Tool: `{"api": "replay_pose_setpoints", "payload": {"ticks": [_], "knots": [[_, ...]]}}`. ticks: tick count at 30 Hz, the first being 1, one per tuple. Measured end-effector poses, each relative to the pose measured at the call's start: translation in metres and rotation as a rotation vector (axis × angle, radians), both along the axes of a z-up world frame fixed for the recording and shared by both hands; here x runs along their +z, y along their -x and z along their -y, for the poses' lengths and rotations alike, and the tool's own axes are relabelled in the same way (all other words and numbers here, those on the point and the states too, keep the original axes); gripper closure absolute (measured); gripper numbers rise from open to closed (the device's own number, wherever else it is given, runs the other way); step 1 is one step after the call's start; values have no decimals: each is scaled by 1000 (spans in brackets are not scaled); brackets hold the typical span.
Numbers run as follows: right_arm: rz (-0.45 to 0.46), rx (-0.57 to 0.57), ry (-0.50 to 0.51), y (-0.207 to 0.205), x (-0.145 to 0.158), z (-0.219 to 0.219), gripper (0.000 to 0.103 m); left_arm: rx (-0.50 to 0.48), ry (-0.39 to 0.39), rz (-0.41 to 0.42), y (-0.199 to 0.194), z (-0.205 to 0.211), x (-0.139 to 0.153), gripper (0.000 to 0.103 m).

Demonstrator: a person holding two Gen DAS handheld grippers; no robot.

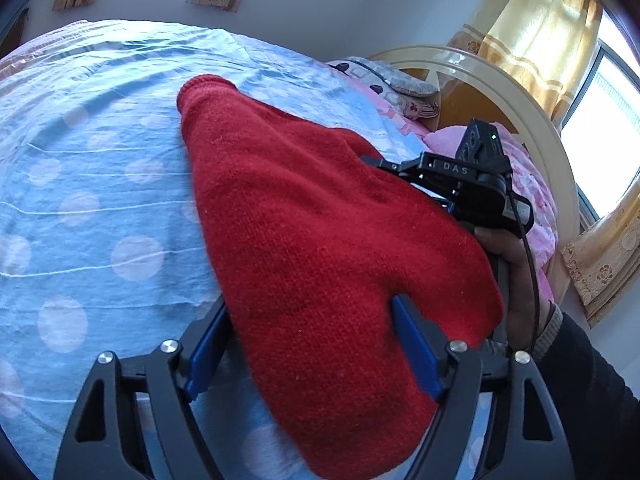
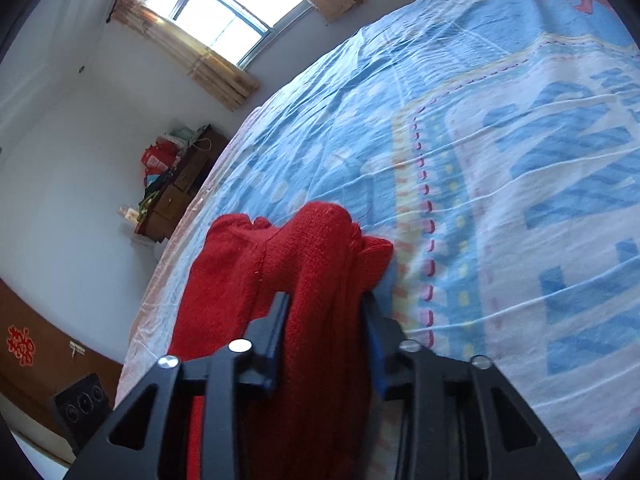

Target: Fold small clothes

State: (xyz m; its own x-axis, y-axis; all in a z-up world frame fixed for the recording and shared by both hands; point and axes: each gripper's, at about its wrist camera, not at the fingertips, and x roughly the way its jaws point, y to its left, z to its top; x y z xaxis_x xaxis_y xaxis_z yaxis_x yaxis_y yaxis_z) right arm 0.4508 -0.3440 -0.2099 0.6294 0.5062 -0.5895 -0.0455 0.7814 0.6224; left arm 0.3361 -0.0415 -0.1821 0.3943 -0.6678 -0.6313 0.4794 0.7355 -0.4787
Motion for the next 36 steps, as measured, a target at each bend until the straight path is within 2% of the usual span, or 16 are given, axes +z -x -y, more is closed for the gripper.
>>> {"api": "replay_pose_setpoints", "payload": {"ticks": [4, 6, 8, 11, 17, 22, 31, 36], "knots": [[17, -5, 48, 6, 4, -5, 77, -4, -22, 17, 2, 3, 3, 38], [33, -13, 92, 10, 9, -10, 78, -1, -38, 29, 6, 6, 8, 49], [47, -26, 118, 13, 14, -13, 80, 13, -58, 35, 9, 7, 11, 54], [76, -54, 92, 28, 24, -14, 80, 37, -68, 21, 15, 3, 16, 58], [121, -67, 48, 60, 38, -24, 81, 37, -72, 16, 35, -10, 24, 61], [149, -44, 30, 87, 44, -44, 81, 34, -108, 17, 59, -21, 33, 62], [191, 11, 13, 130, 59, -91, 81, 58, -144, 70, 103, -48, 48, 63], [198, 34, -15, 139, 60, -112, 81, 75, -153, 95, 123, -67, 53, 63]]}}
